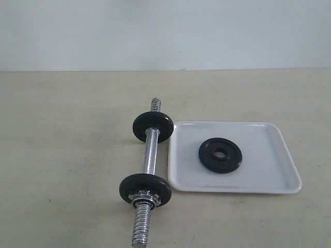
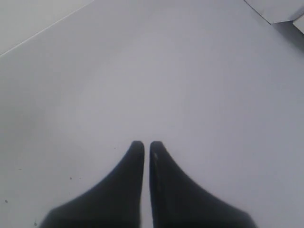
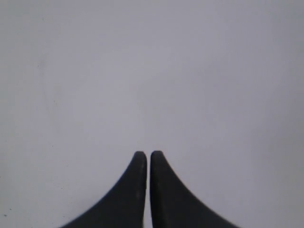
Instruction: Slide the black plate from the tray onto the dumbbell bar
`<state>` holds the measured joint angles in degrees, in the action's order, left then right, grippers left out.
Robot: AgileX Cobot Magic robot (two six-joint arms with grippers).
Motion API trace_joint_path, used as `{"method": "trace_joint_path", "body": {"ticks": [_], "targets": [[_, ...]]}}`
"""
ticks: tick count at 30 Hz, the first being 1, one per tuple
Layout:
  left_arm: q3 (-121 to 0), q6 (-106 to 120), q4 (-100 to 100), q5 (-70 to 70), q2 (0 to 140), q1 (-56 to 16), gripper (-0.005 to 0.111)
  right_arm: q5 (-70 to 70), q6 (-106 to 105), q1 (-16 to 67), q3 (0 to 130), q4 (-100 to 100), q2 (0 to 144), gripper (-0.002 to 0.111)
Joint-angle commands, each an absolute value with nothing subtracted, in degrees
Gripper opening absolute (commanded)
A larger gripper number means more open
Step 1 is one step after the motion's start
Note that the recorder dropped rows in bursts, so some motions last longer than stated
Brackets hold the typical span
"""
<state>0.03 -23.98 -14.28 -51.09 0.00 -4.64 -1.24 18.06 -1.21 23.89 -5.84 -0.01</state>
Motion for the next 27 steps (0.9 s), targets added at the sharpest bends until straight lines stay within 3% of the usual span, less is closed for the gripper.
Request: {"method": "trace_joint_path", "body": {"ticks": [1,6,20,27], "targets": [[0.00,-24.45,-12.81,-50.07,0.00,-4.87,0.004,-1.38,25.88,-1.15,24.71,-5.74,0.00,0.001],[0.00,-19.81,-13.33,-49.90,0.00,-4.87,0.004,-3.91,35.06,-1.15,24.71,-5.74,0.00,0.001],[0.00,-14.47,-15.02,-49.83,0.00,-4.87,0.004,-6.70,34.99,-1.15,24.71,-5.74,0.00,0.001],[0.00,-19.05,-4.58,-45.33,0.00,-4.87,0.004,4.30,19.79,-1.15,24.71,-3.55,0.00,0.001]]}}
